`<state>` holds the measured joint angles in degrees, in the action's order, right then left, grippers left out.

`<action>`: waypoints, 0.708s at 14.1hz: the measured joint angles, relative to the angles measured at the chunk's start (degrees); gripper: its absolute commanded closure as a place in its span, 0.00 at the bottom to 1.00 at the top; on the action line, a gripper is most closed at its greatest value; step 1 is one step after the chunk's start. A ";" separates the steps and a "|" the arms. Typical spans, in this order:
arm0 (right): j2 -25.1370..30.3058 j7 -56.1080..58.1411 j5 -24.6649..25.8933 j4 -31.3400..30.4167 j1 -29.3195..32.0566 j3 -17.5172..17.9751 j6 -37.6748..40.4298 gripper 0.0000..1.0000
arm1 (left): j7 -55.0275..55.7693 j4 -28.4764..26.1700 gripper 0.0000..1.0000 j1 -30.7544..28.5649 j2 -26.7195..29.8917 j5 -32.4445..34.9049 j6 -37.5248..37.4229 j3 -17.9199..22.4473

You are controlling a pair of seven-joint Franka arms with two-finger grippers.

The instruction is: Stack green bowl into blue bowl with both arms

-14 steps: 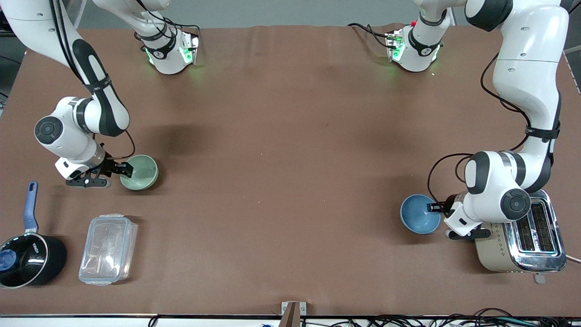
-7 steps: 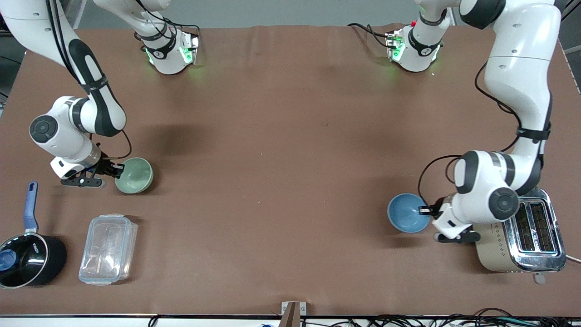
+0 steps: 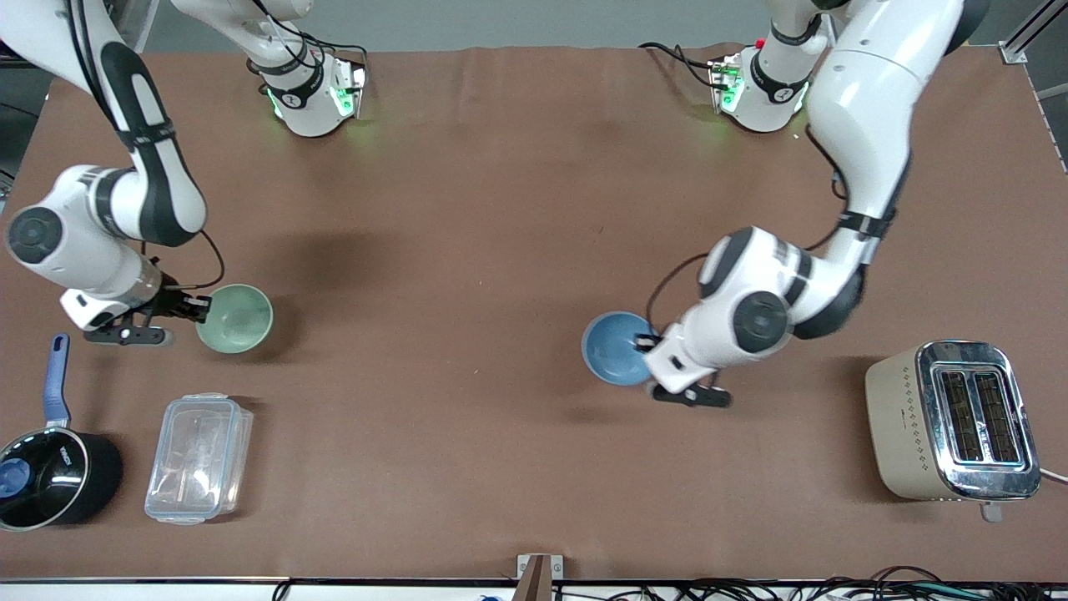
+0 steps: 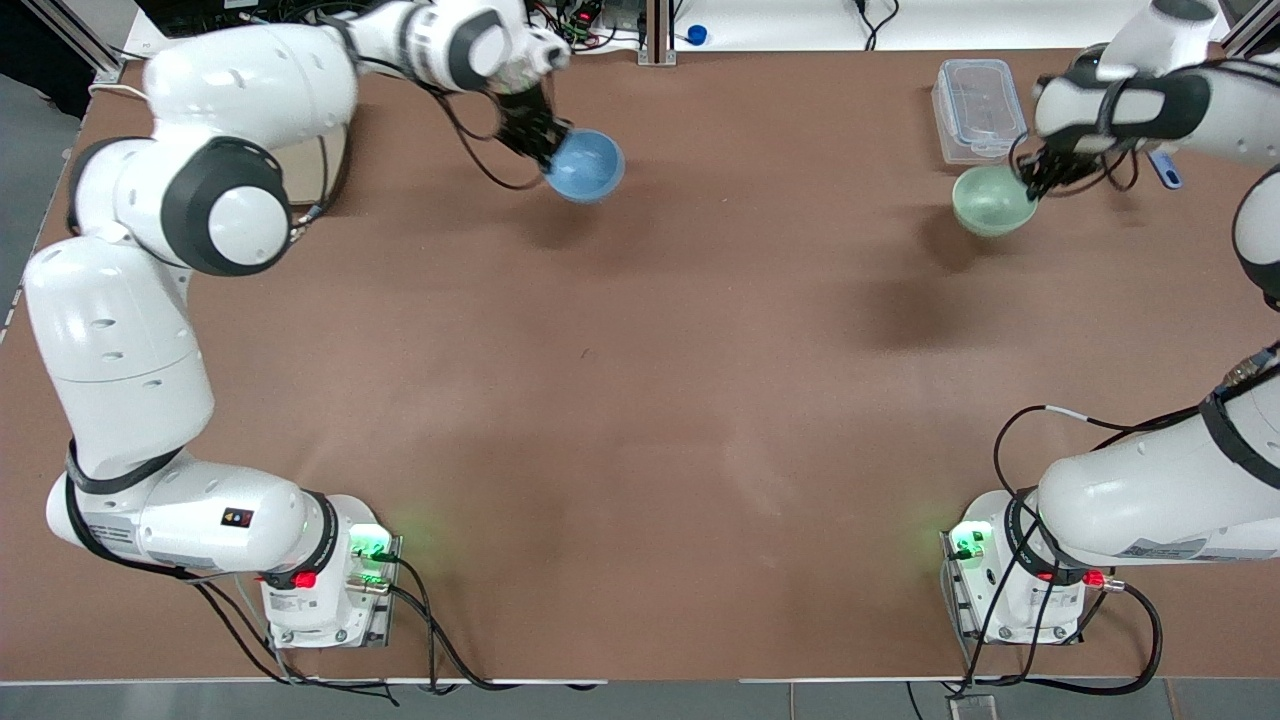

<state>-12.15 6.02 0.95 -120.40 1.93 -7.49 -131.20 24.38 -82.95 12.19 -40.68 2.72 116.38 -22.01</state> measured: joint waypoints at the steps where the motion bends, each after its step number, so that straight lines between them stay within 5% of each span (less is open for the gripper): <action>1: 0.88 -1.21 -1.08 2.99 -0.83 0.16 4.74 1.00 | 3.24 -0.02 1.00 2.99 -0.77 -0.01 1.09 -0.08; 6: 1.44 -21.87 -3.22 11.19 -11.88 2.06 13.36 1.00 | 15.74 0.01 0.90 14.16 -5.71 -0.02 10.47 0.03; 7: 1.29 -26.64 -3.23 11.29 -14.04 3.19 13.02 1.00 | 16.51 0.01 0.73 15.24 -6.58 -0.02 11.59 0.08; 8: 1.14 -31.21 -3.23 11.34 -15.86 4.48 12.30 1.00 | 16.88 0.03 0.27 15.94 -7.26 -0.02 12.45 0.13; 9: 1.03 -35.16 -3.23 11.35 -17.16 5.68 11.47 1.00 | 16.97 0.08 0.00 16.12 -7.63 -0.02 12.83 0.20; 10: 0.92 -38.73 -3.23 11.36 -18.09 6.92 10.60 1.00 | 16.97 0.26 0.00 16.00 -7.63 -0.02 12.92 0.33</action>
<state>-11.22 -32.71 -2.28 -109.04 -16.16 -0.57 -120.60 41.35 -82.69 28.20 -48.31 2.70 129.30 -21.68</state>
